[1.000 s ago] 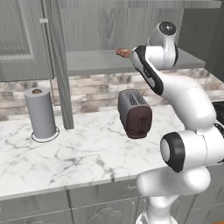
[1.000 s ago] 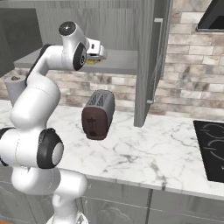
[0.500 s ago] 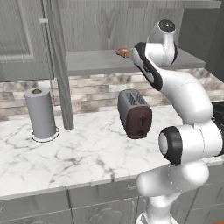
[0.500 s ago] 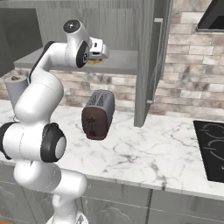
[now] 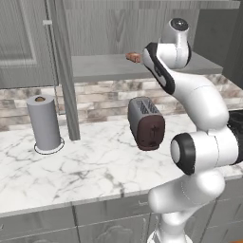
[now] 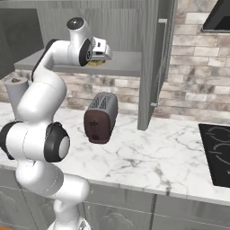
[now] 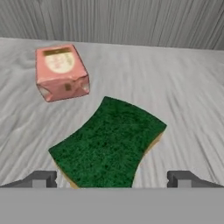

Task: Locate and retrieve the bar soap and sponge from the cabinet. Place them next to the sink.

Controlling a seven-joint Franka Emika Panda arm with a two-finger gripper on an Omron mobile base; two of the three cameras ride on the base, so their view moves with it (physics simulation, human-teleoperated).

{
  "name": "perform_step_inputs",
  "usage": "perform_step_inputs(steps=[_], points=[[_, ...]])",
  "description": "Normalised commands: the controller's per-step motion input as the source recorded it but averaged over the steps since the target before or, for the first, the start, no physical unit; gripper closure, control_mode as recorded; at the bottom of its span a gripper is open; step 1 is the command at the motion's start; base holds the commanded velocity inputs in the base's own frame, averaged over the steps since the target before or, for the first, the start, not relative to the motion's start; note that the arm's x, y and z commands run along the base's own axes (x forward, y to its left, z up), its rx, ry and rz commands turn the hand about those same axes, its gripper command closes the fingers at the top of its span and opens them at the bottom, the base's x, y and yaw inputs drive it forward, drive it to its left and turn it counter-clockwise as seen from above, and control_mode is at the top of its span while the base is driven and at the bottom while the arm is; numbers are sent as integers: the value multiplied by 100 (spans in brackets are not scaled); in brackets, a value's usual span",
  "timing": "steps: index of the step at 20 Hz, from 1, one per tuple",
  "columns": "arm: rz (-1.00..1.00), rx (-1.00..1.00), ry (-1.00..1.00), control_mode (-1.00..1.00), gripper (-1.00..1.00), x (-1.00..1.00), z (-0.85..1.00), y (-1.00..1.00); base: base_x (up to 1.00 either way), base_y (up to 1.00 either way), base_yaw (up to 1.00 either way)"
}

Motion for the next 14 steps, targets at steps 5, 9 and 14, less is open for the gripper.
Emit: perform_step_inputs(steps=[5,9,14], points=[[2,0,0,-100,-100,20,-12,-1,0,0,0],[2,0,0,-100,-100,11,-18,0,0,0,0],[1,0,0,-100,-100,3,-16,-1,0,0,0]])
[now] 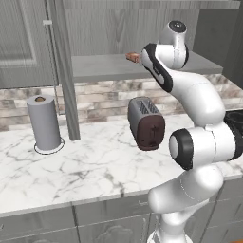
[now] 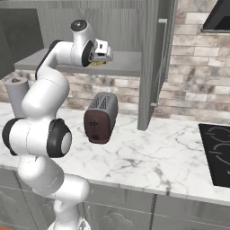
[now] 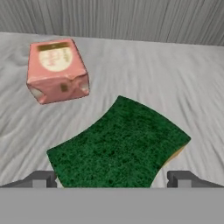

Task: Locate and retrieve the bar soap and sponge from the cabinet. Place them next to the sink.

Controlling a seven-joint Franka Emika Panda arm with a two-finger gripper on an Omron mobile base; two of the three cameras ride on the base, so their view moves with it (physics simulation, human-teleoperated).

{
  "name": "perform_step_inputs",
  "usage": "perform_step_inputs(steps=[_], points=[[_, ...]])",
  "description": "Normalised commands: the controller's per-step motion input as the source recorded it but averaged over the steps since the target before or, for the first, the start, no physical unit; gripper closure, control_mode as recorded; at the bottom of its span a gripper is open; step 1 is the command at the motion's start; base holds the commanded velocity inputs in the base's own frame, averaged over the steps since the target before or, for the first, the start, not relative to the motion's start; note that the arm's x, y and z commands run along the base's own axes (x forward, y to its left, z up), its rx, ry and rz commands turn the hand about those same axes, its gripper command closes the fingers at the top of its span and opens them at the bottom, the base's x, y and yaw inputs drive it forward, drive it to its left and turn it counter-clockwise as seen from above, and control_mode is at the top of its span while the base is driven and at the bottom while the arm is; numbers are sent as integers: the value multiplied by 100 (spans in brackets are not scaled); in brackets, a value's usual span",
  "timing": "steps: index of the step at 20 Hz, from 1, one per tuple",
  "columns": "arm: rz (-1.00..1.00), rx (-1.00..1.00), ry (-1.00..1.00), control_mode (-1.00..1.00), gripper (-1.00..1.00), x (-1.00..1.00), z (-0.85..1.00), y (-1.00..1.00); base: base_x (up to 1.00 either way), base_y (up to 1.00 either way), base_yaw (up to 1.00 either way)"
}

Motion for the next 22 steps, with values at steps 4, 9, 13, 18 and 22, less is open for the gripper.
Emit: perform_step_inputs(steps=[4,9,13,18,22], points=[[1,0,0,-100,-100,5,-3,0,0,0,0],[0,0,0,-100,100,6,-3,0,0,0,0],[0,0,0,-100,100,4,0,0,0,0,0],[0,0,-2,-100,100,-16,6,5,0,0,0],[0,0,-13,-100,100,-49,24,4,0,0,0]])
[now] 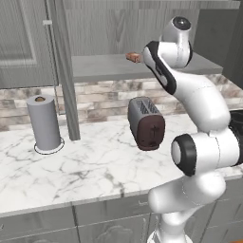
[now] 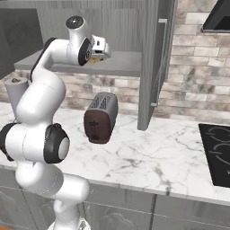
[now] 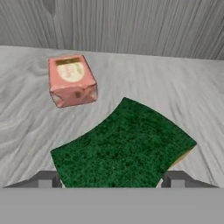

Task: Locate and retrieve the bar soap and sponge from the cabinet. Place them next to the sink.

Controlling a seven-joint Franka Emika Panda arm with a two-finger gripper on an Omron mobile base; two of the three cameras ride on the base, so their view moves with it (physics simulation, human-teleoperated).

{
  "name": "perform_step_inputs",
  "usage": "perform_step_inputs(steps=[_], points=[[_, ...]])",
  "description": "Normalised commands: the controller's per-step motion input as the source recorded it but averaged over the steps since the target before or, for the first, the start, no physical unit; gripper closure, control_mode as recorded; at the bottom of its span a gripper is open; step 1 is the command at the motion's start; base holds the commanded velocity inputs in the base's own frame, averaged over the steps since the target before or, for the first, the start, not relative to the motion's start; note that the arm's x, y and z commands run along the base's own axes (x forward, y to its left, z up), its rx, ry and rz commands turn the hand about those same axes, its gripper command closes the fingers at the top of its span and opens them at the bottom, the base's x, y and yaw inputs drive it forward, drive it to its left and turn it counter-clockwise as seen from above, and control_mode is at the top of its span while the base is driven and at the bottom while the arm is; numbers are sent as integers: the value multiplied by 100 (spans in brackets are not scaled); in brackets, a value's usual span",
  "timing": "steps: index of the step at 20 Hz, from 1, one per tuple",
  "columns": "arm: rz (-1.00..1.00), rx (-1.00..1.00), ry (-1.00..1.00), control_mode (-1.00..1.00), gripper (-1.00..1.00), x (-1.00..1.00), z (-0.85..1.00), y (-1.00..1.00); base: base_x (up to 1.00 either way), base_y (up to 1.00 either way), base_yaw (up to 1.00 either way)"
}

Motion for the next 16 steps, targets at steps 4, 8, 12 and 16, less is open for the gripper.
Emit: perform_step_inputs(steps=[4,8,12,16], points=[[0,-1,-5,-100,100,-24,3,8,0,0,0],[0,0,-1,-100,100,-29,1,-1,0,0,0],[0,1,-4,-100,100,-75,7,-4,0,0,0],[0,1,-3,-100,100,-96,6,0,0,0,0]])
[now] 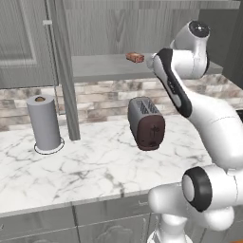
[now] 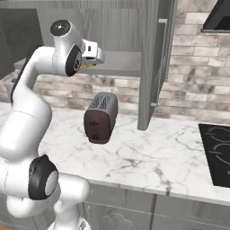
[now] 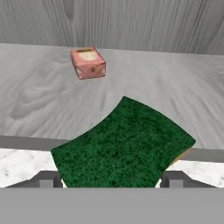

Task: Locate and retrieve the bar soap and sponge from the cabinet. Place them next to the sink.

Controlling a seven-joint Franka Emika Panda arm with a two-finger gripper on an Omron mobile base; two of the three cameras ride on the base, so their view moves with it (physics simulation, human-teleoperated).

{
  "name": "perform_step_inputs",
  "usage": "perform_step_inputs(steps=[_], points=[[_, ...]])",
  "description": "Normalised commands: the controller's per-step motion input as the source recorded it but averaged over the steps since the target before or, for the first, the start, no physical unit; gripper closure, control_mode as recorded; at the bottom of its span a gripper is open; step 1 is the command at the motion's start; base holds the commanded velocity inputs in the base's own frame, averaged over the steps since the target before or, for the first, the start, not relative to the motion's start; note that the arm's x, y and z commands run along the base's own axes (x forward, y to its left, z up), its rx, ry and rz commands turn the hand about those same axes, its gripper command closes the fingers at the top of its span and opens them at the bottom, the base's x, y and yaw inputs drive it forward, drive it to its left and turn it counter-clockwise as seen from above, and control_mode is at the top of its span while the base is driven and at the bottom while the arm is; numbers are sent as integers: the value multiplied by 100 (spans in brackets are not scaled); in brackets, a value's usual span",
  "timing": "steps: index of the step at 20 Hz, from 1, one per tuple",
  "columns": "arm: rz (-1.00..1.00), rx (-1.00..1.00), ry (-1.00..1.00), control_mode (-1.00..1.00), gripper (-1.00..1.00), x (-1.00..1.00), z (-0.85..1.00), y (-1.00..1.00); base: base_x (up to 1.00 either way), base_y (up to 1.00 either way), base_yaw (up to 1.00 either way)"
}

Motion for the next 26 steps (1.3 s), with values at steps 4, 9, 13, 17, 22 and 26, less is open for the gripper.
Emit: perform_step_inputs(steps=[4,9,13,17,22,26], points=[[0,0,-1,-100,100,-100,7,0,0,0,0],[-1,0,0,-100,100,-100,0,0,0,0,0],[-2,0,0,-100,100,-100,0,0,0,0,0],[-3,0,0,-100,100,-100,0,0,0,0,0],[-3,0,0,-100,100,-100,-1,0,0,0,0],[-4,0,1,-100,100,-100,-5,0,0,0,0]])
